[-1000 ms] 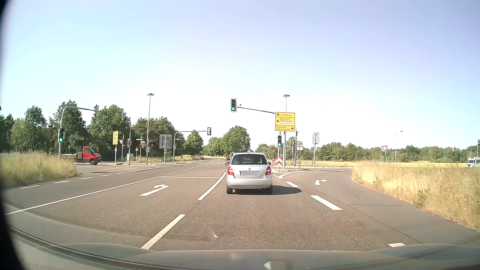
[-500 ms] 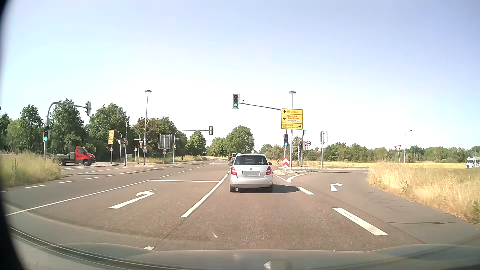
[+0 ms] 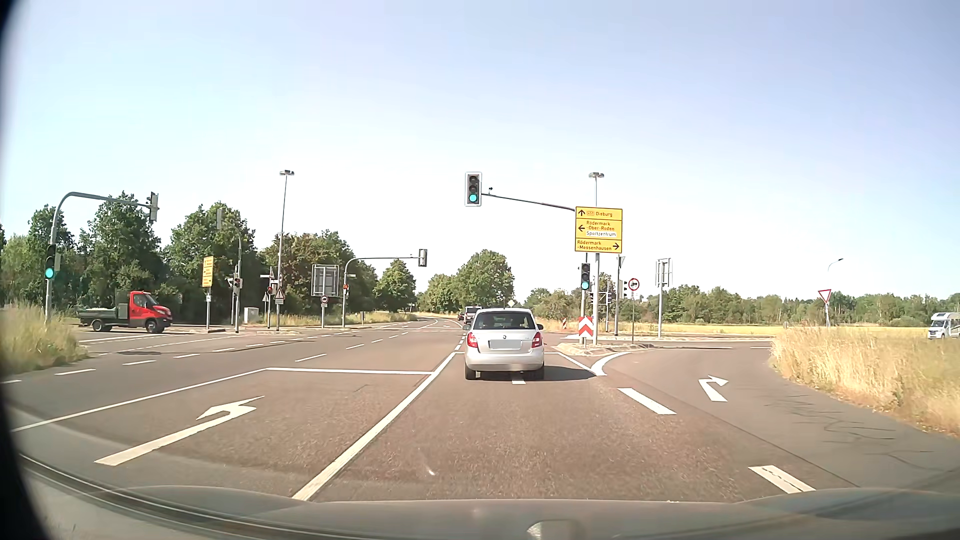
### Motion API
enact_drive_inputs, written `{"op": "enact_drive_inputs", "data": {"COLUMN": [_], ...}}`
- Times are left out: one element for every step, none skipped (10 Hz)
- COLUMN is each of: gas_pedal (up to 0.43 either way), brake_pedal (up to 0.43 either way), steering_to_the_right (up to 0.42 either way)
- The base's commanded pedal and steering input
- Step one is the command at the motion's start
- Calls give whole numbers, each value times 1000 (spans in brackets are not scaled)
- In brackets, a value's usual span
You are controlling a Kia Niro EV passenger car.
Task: Follow the waypoints while adhering to traffic rules and regulations
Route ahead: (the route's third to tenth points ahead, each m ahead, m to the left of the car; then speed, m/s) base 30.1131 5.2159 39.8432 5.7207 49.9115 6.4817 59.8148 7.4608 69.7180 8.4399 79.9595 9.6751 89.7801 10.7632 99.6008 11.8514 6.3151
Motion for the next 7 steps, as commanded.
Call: {"op": "enact_drive_inputs", "data": {"gas_pedal": [240,240,240,240,240,240,240], "brake_pedal": [18,18,18,18,18,18,18], "steering_to_the_right": [-11,-11,-10,-7,-5,-5,-5]}}
